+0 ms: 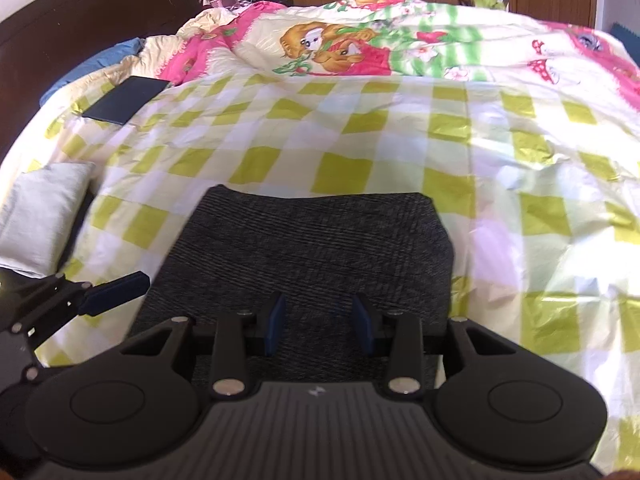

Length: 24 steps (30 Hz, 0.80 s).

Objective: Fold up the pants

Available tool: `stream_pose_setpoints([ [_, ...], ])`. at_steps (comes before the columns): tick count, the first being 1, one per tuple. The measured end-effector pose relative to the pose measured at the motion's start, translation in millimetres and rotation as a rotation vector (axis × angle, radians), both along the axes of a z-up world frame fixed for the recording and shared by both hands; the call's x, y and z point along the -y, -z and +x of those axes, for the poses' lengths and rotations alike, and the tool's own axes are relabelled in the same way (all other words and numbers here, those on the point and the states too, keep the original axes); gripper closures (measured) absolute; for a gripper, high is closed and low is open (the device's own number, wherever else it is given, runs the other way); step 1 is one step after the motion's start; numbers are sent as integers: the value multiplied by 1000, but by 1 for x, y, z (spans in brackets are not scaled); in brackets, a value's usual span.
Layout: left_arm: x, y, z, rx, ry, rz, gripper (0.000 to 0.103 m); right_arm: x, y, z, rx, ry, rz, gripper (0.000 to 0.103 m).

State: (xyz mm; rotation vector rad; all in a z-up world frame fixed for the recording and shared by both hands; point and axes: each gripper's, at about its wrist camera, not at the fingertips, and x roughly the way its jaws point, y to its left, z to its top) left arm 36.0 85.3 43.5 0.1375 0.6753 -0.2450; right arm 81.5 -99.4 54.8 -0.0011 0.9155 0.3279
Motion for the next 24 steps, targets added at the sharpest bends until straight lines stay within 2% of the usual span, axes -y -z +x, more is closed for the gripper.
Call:
stream_pose_setpoints([
  [3,6,15,9,-25,-36,80,39,8,7,2,14,9,-7,66],
  [5,4,20,14,-55,-56,72,36,10,10,4,25,9,-22,67],
  [7,4,23,17,-67,-69,85,26,10,13,5,36,3,-37,67],
  [13,-4,29,18,-88,-93,57,15,6,18,5,50,-10,-62,67],
  [24,-2,30,14,-69,-110,73,12,5,19,3,60,-10,-85,67],
])
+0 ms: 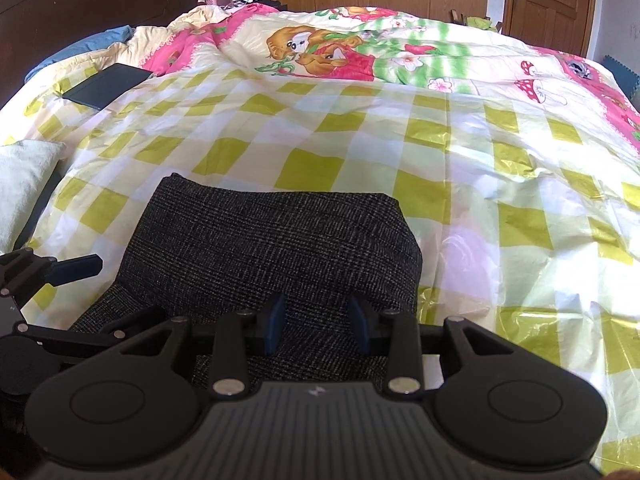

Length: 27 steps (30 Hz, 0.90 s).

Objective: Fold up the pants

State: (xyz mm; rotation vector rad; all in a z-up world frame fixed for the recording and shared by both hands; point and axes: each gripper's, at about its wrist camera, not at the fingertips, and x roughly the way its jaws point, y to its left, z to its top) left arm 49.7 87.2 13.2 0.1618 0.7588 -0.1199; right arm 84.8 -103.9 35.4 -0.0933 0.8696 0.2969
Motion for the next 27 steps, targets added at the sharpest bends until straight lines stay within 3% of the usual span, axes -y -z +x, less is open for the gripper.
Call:
stream_pose_setpoints([
  [27,-4,5,1,-1,-11,-25,8,-7,6,2,5,-6,-46,66],
])
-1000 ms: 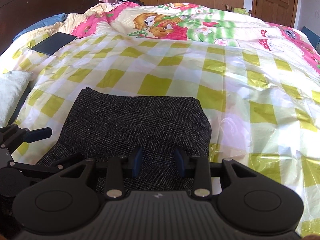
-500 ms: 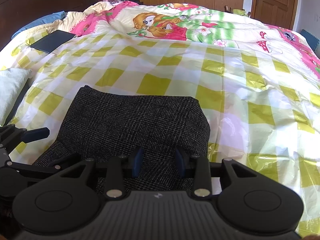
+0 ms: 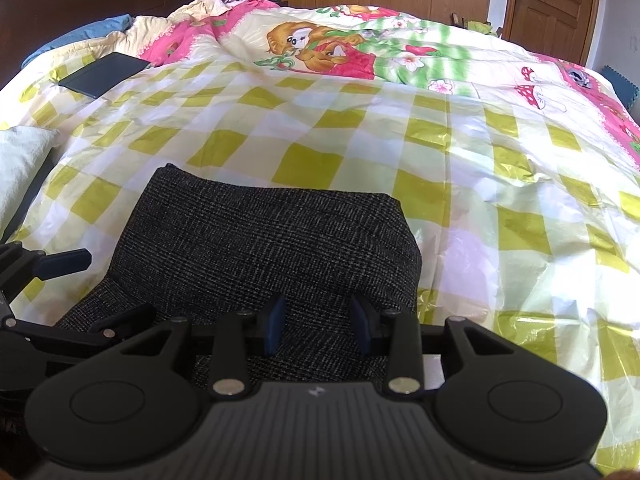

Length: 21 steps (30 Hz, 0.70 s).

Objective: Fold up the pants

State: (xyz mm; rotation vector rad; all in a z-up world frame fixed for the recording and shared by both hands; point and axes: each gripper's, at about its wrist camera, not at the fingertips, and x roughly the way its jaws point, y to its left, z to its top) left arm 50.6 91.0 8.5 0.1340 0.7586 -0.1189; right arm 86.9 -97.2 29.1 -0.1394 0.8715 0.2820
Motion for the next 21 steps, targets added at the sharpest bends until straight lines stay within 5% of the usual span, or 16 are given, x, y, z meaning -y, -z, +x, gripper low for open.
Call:
stream_pose_setpoints([
  [21,28,11,30,-4,55,-27,8,11,12,26,14,8,-75,68],
])
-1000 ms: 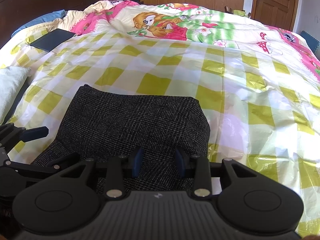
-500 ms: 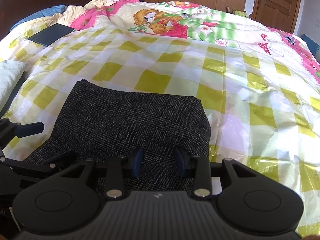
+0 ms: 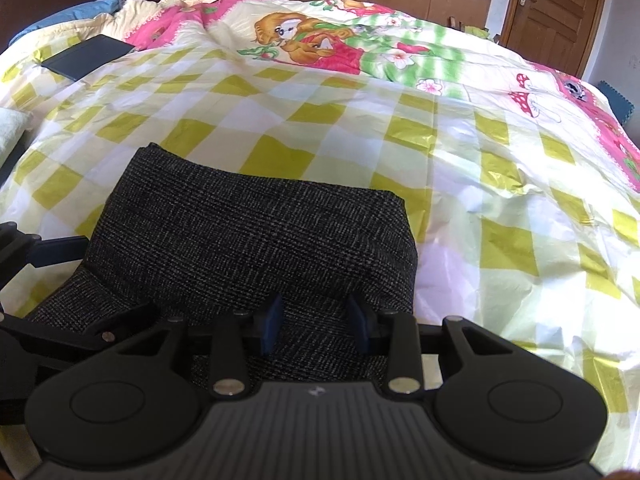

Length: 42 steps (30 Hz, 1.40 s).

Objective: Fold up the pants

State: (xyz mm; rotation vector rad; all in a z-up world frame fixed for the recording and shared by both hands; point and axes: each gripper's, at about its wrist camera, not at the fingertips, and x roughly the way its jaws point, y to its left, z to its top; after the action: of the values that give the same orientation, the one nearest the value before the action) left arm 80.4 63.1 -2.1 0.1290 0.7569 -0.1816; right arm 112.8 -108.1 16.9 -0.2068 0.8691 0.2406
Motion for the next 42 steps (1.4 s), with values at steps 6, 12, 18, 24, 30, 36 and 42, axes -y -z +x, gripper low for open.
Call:
stream_pose_setpoints([
  [6,-1,-3,-1,1,4,-1,8,0,-4,-3,7,8,9,67],
  [12,2,-9,-11,12,-8,26,8,3,-11,-12,14,24,4,66],
  [18,2,-12,-20,9,-17,42,8,8,-17,-25,19,44,-1,63],
  [24,1,-13,-27,4,-24,51,8,13,-20,-36,19,57,2,62],
  [30,-2,-15,-32,1,-32,51,8,19,-16,-51,11,73,5,60],
  [36,-1,-21,-49,10,-34,71,8,27,-21,-70,17,97,33,59],
  [42,-1,-25,-64,3,-48,75,8,30,-28,-89,34,103,66,59],
])
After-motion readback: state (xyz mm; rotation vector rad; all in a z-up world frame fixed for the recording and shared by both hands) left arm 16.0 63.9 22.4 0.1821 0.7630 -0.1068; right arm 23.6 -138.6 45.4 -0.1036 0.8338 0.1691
